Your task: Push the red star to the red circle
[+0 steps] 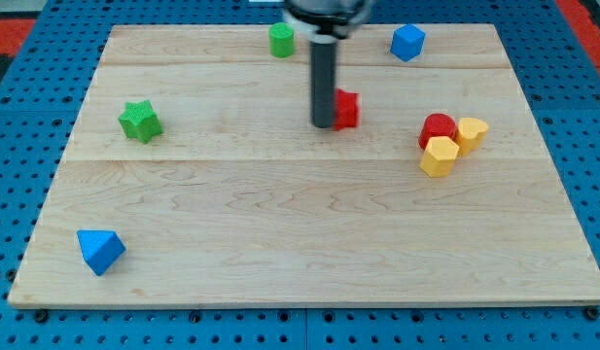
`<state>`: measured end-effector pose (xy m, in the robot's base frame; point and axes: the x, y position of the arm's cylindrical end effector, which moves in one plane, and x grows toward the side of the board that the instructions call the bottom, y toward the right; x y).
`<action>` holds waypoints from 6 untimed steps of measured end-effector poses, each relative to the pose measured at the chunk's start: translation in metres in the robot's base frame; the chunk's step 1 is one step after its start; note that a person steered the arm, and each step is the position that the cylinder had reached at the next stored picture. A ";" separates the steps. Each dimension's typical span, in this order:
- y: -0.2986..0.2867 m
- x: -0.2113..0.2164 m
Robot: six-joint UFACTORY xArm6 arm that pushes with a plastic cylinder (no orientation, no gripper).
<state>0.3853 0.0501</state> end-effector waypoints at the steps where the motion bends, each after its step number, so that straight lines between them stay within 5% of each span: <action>1: -0.025 -0.005; 3: -0.030 -0.041; 6: 0.047 -0.011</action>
